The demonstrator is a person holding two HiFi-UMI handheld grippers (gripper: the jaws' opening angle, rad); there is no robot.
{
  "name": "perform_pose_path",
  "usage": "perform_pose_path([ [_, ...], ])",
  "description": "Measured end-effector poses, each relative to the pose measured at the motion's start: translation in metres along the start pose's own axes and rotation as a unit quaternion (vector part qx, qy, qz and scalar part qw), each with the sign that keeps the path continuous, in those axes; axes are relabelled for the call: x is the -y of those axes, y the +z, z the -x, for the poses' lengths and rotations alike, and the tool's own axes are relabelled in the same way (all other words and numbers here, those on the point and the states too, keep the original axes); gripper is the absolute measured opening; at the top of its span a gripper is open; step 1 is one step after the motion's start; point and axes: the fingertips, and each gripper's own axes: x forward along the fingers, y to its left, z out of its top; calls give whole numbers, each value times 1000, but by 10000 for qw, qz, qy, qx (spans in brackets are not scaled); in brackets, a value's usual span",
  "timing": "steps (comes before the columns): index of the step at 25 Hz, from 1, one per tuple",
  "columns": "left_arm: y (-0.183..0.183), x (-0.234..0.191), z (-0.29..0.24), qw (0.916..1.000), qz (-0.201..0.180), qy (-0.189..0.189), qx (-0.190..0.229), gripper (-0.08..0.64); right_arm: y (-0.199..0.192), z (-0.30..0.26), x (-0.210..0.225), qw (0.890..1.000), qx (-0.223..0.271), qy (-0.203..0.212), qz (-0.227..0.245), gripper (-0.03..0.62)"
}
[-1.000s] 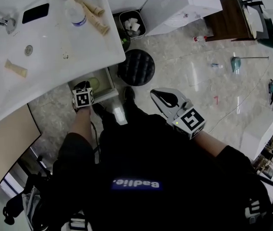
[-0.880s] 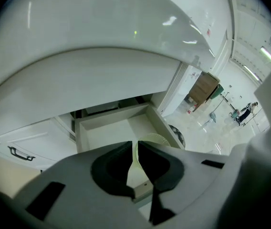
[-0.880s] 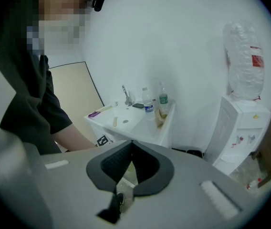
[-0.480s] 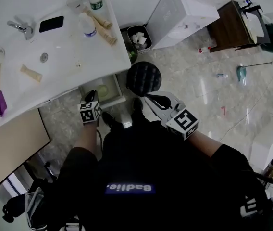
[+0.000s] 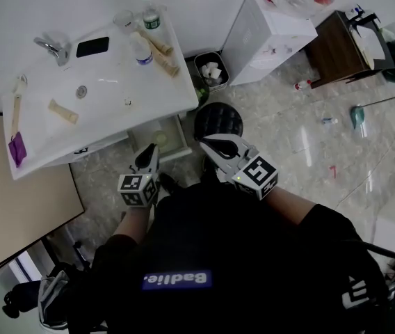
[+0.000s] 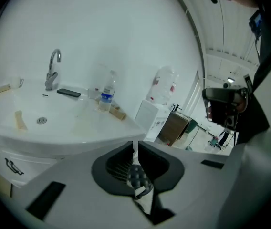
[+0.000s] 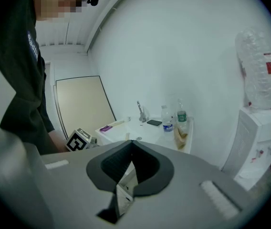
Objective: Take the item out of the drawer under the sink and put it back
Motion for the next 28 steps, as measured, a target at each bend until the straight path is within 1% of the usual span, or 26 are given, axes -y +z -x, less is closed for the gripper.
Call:
perform_pose_path([
  [2,16,11,14,9998,39,-118,172,25,5,-3,-5,10000,56,64,38,2],
  [6,50,28,38,9984,-111,-325,452,25,16,-11,-15,9995,134,227,167,2],
  [10,86,45,61,9951,-192,-486,839,25,25,-17,-23,9990,216,326,232,2],
  [14,117,65,82,9891,-529,-720,1169,25,33,-21,-31,9982,273,418,326,2],
  [20,159,95,109,9774,-998,-1021,1561,25,48,-22,-42,9962,435,538,534,2],
  [23,171,111,117,9707,-1216,-1165,1714,23,63,-16,-47,9943,608,593,644,2],
  [28,172,127,121,9678,-1363,-1347,1634,6,78,-11,-62,9904,821,693,870,2],
])
